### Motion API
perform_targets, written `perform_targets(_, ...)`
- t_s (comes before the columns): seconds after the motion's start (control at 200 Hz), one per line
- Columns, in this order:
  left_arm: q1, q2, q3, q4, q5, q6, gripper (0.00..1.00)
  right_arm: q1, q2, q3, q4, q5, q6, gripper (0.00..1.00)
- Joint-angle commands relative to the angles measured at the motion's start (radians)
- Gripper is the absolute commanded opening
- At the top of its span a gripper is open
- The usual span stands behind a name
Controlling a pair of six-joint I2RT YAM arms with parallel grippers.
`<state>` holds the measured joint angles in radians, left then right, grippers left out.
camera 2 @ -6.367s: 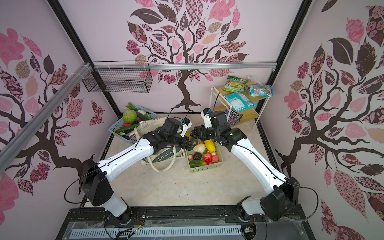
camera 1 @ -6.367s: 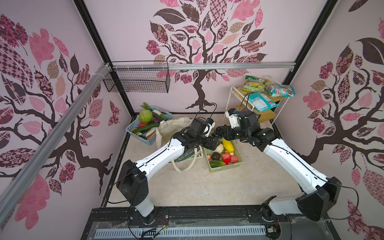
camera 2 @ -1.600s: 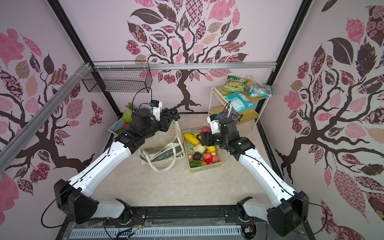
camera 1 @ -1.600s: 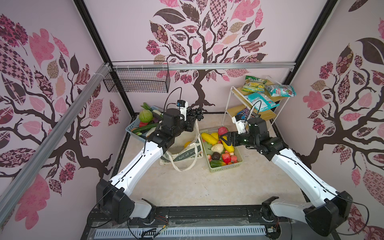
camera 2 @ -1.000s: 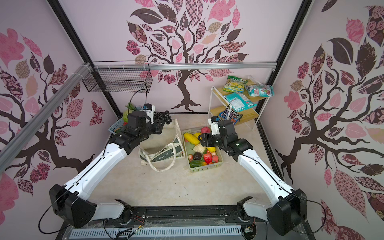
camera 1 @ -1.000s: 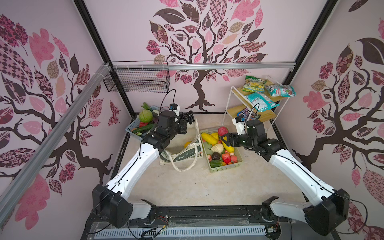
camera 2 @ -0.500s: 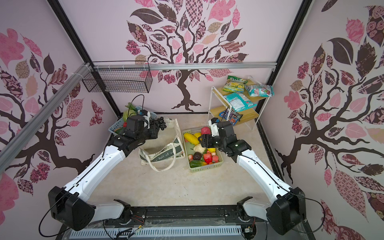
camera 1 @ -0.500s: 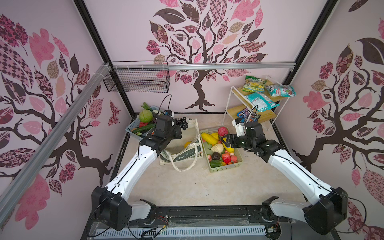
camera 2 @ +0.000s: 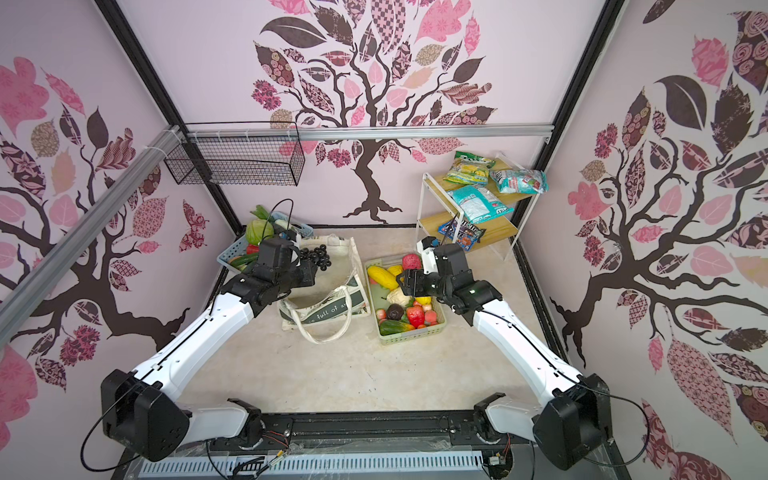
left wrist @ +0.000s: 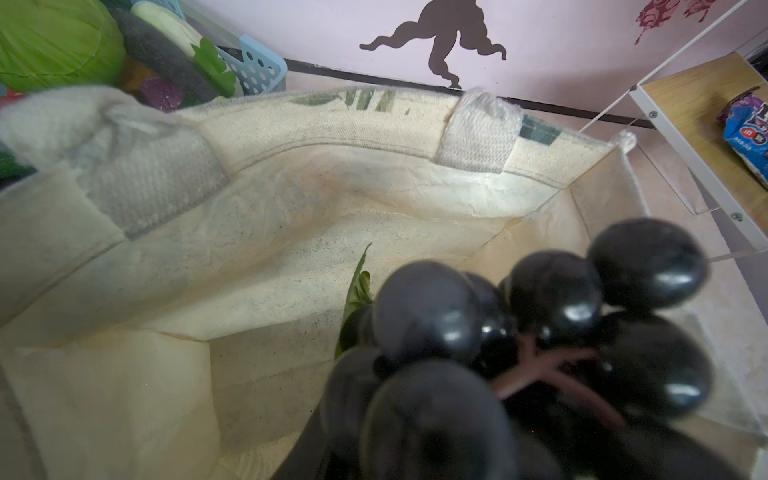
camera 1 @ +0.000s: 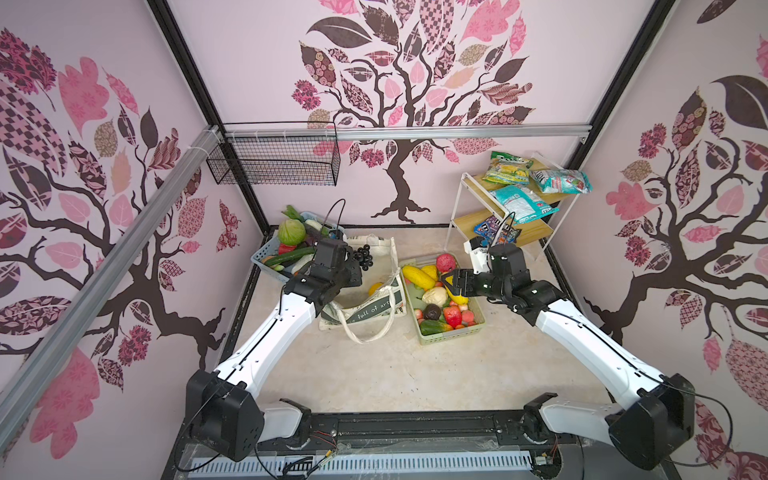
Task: Place the food into the grocery bag and tie it
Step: 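Move the grapes over the tote bag opening with the left gripper, then lower the grapes into the tote bag and open the left gripper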
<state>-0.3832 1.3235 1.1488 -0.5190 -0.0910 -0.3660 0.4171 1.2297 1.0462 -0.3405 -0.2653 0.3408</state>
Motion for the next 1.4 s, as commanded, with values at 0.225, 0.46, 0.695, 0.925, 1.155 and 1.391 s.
perform_targets(0.225, 0.001, 0.039, -0.021, -0.045, -0.017, -0.008, 0.31, 0.002, 0.019, -0.009, 0.021, -0.006, 0.014, 0.72)
perform_targets(0.46, 0.001, 0.063, -0.011, -0.096, -0.040, -0.011, 0.31, 0.005, 0.022, -0.018, 0.033, -0.012, 0.020, 0.72)
perform_targets(0.695, 0.001, 0.073, -0.015, -0.132, -0.074, -0.017, 0.31, 0.009, 0.028, -0.024, 0.044, -0.016, 0.021, 0.72)
perform_targets(0.925, 0.001, 0.106, 0.002, -0.171, -0.107, -0.013, 0.31, 0.011, 0.028, -0.029, 0.047, -0.017, 0.023, 0.72)
perform_targets(1.155, 0.001, 0.130, 0.011, -0.196, -0.115, -0.024, 0.31, 0.011, 0.027, -0.035, 0.047, -0.015, 0.023, 0.72)
perform_targets(1.391, 0.001, 0.168, 0.015, -0.212, -0.098, -0.047, 0.31, 0.011, 0.027, -0.038, 0.049, -0.015, 0.023, 0.72)
